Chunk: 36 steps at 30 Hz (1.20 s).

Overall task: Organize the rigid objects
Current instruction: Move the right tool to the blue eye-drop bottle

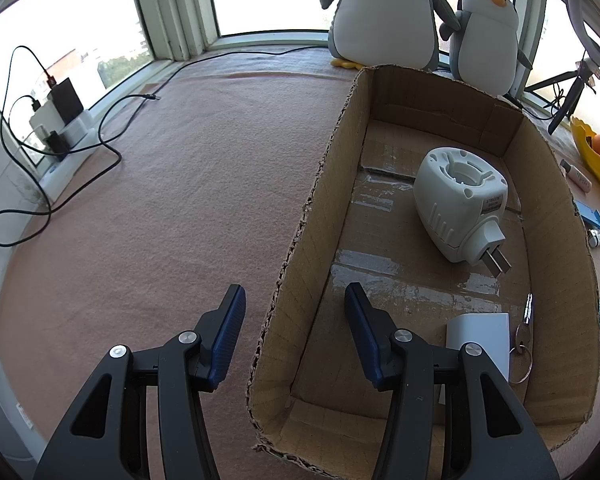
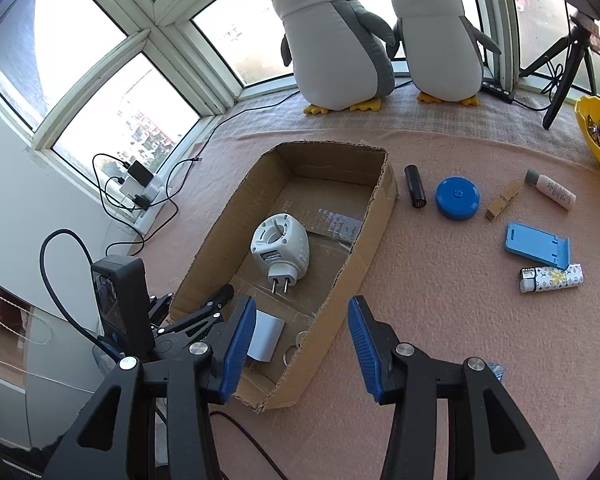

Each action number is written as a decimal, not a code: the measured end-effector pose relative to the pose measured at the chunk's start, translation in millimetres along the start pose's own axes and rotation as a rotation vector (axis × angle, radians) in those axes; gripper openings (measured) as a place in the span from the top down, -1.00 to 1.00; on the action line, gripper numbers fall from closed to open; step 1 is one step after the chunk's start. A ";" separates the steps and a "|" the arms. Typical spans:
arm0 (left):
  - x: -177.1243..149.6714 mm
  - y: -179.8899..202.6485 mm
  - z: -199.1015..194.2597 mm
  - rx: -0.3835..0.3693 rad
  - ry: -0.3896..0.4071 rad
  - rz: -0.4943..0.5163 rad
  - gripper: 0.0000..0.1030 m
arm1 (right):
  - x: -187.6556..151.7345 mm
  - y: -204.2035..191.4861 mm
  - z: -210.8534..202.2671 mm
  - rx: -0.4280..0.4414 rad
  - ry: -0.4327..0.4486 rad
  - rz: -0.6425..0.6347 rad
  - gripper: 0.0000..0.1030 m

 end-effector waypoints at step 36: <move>-2.3 -4.0 1.2 -0.007 -0.003 -0.005 0.01 | -72.1 117.1 46.8 -0.468 -0.273 -0.238 0.15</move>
Point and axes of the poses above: each gripper's, at about its wrist camera, not at the fingertips, and z roughly the way its jaws point, y to its right, x to its top, the point moved 10 cm from there along z, roughly the way its jaws point, and after that the axes turned 13 degrees about -y, right-handed, at the moved point
